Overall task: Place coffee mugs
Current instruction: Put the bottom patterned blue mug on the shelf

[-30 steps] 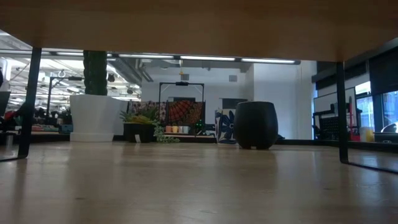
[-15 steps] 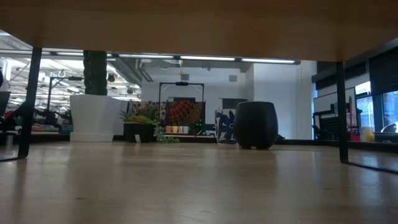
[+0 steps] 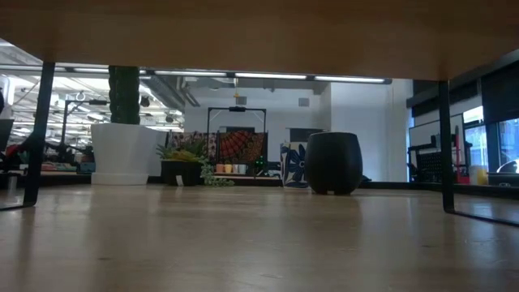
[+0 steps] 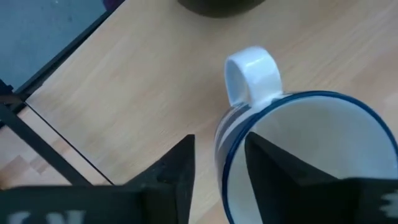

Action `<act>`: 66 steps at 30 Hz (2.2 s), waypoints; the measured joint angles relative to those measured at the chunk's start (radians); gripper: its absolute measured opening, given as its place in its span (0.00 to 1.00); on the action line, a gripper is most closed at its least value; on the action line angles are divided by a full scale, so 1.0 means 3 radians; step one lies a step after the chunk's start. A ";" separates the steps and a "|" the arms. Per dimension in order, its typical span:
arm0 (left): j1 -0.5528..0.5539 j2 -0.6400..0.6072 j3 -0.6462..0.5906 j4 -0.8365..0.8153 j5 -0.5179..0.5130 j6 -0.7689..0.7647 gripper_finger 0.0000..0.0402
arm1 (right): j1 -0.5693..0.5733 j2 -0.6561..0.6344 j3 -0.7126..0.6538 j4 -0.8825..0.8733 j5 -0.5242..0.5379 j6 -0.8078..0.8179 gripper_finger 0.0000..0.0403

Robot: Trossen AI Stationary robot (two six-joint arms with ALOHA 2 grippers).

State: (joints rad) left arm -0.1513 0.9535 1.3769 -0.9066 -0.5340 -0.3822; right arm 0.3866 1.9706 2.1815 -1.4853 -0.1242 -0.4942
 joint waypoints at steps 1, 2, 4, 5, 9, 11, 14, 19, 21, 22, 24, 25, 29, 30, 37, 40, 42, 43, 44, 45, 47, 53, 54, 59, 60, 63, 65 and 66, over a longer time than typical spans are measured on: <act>0.0000 -0.0001 0.0000 0.0000 0.0002 0.0000 0.34 | 0.0000 -0.0008 0.0000 0.0004 -0.0001 0.0000 0.32; 0.0000 0.0000 0.0000 0.0000 0.0004 0.0000 0.34 | 0.0000 -0.0013 0.0010 -0.0001 -0.0001 0.0001 0.33; 0.0001 0.0000 0.0000 0.0000 0.0004 0.0001 0.34 | 0.0000 -0.0010 0.0113 -0.0075 0.0001 0.0001 0.34; 0.0000 0.0000 0.0000 0.0000 0.0004 0.0001 0.34 | 0.0000 -0.0009 0.0181 -0.0095 0.0001 0.0001 0.34; 0.0000 0.0000 0.0000 0.0000 0.0004 0.0001 0.34 | -0.0001 -0.0010 0.0521 -0.0162 0.0190 0.0002 0.34; 0.0001 0.0000 0.0000 -0.0001 0.0004 0.0001 0.34 | -0.0003 -0.0083 0.0558 -0.0130 0.0459 0.0016 0.34; 0.0001 -0.0002 -0.0001 -0.0004 0.0005 0.0001 0.34 | -0.0023 -0.0245 0.0433 -0.0324 0.1035 0.0313 0.31; 0.0000 -0.0001 -0.0001 -0.0006 0.0005 0.0001 0.34 | -0.0156 -0.0285 0.0239 -0.0242 0.1057 0.0515 0.06; 0.0000 -0.0001 -0.0001 -0.0006 0.0003 0.0001 0.34 | -0.0205 -0.0296 0.0096 -0.0286 0.1091 0.0658 0.03; 0.0000 -0.0001 -0.0001 -0.0007 0.0004 0.0001 0.34 | -0.0212 -0.0303 -0.0019 -0.0277 0.1102 0.0738 0.04; 0.0001 -0.0001 -0.0001 -0.0007 0.0003 0.0001 0.34 | -0.0223 -0.0299 -0.0164 -0.0274 0.1095 0.0829 0.05; 0.0000 -0.0001 -0.0001 -0.0008 0.0004 0.0001 0.34 | -0.0224 -0.0315 -0.0241 -0.0276 0.1104 0.0879 0.05; 0.0000 -0.0001 -0.0001 -0.0009 0.0003 0.0001 0.34 | -0.0204 -0.0362 -0.0519 -0.0282 0.0940 0.1046 0.01; 0.0000 -0.0001 -0.0001 -0.0010 0.0003 0.0001 0.34 | -0.0193 -0.0362 -0.0552 -0.0290 0.0916 0.1103 0.01; 0.0000 -0.0001 -0.0001 -0.0017 0.0003 0.0001 0.34 | -0.0040 -0.0367 -0.0590 -0.0084 0.0712 0.1216 0.01; 0.0000 -0.0001 -0.0001 -0.0017 0.0003 0.0001 0.34 | 0.0007 -0.0367 -0.0590 0.0101 0.0606 0.1213 0.00; 0.0000 -0.0001 -0.0001 -0.0018 0.0003 0.0001 0.34 | 0.0023 -0.0367 -0.0590 0.0230 0.0548 0.1201 0.00; 0.0000 -0.0001 -0.0001 -0.0018 0.0003 0.0001 0.34 | 0.0023 -0.0364 -0.0590 0.0267 0.0549 0.1199 0.00; 0.0000 -0.0001 -0.0001 -0.0018 0.0003 0.0001 0.34 | 0.0024 -0.0361 -0.0589 0.0302 0.0552 0.1198 0.01; 0.0000 -0.0001 -0.0001 -0.0018 0.0003 0.0000 0.34 | 0.0024 -0.0358 -0.0589 0.0331 0.0554 0.1197 0.00; 0.0000 -0.0001 -0.0001 -0.0018 0.0003 -0.0001 0.34 | 0.0021 -0.0355 -0.0589 0.0374 0.0555 0.1179 0.00; 0.0000 -0.0001 -0.0001 -0.0019 0.0003 -0.0002 0.34 | 0.0075 -0.0393 -0.0515 0.0170 0.0882 0.1147 0.00; 0.0000 -0.0001 -0.0001 -0.0019 0.0003 -0.0003 0.34 | 0.0085 -0.0431 -0.0475 0.0128 0.0947 0.1183 0.00; 0.0001 -0.0001 -0.0001 -0.0020 0.0003 -0.0003 0.34 | 0.0191 -0.0528 -0.0330 0.0168 0.0779 0.1146 0.00; 0.0001 -0.0001 -0.0001 -0.0019 0.0003 -0.0003 0.34 | 0.0239 -0.0525 -0.0324 0.0217 0.0745 0.1068 0.00; 0.0000 -0.0001 -0.0001 -0.0019 0.0003 -0.0004 0.34 | 0.0374 -0.0523 -0.0320 0.0379 0.0659 0.1000 0.00; 0.0001 -0.0001 -0.0001 -0.0019 0.0003 -0.0008 0.34 | 0.0449 -0.0520 -0.0320 0.0450 0.0639 0.1037 0.00; 0.0000 -0.0001 -0.0001 -0.0019 0.0003 -0.0014 0.34 | 0.0481 -0.0519 -0.0320 0.0493 0.0653 0.1048 0.00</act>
State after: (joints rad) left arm -0.1513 0.9531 1.3766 -0.9123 -0.5331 -0.3863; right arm 0.5309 1.8149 2.0853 -1.3375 0.0715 -0.1799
